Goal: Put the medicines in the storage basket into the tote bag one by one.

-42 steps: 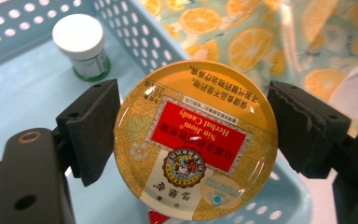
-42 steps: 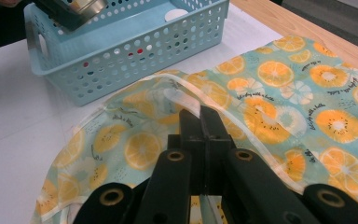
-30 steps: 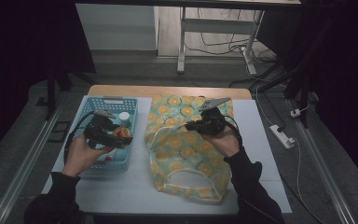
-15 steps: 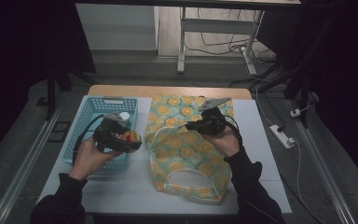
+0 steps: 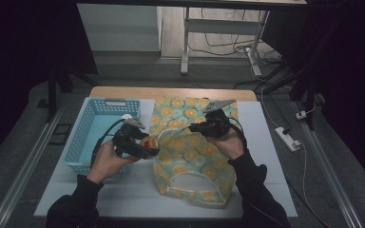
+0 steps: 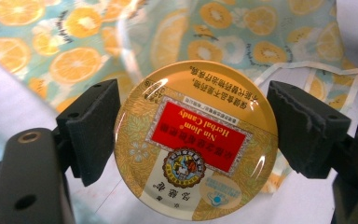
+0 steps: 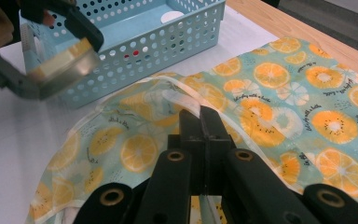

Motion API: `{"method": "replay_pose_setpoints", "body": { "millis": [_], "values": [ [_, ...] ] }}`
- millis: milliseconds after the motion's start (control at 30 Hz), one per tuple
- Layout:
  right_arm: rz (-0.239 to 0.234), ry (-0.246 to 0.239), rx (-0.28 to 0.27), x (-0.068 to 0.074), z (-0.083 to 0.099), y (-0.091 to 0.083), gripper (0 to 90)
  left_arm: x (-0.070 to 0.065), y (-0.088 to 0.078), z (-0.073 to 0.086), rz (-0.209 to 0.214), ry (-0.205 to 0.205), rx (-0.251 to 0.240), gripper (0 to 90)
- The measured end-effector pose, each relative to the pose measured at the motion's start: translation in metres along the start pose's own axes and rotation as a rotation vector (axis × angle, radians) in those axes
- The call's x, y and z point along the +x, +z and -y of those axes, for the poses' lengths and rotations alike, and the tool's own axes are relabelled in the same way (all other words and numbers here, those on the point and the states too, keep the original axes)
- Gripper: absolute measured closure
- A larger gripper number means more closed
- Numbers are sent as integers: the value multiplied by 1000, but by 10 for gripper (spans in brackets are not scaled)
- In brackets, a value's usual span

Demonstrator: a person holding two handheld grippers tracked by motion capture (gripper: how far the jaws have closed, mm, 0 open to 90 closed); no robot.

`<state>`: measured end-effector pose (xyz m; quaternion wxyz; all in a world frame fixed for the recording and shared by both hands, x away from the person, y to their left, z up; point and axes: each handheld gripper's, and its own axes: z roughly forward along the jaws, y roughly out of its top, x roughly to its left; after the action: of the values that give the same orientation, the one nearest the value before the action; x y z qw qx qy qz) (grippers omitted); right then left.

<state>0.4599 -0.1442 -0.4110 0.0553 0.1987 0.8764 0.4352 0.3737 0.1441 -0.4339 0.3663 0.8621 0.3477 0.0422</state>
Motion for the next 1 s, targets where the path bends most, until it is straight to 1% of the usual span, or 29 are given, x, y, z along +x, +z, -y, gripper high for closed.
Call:
{"method": "replay_pose_setpoints", "body": {
  "millis": [133,267,500,767,1000],
  "values": [
    [2,3,-5,-1,0,0,900,-6,12,-7,10,21,9,213],
    [4,4,-5,-2,1,0,900,-10,24,-14,15,37,1,212],
    [11,5,-11,-3,2,0,900,-20,45,-26,32,74,5,212],
    [17,7,-20,-5,2,-1,900,-29,68,-40,55,100,12,212],
    [20,2,-26,-5,2,-1,900,-30,86,-50,65,100,8,213]
  ]
}}
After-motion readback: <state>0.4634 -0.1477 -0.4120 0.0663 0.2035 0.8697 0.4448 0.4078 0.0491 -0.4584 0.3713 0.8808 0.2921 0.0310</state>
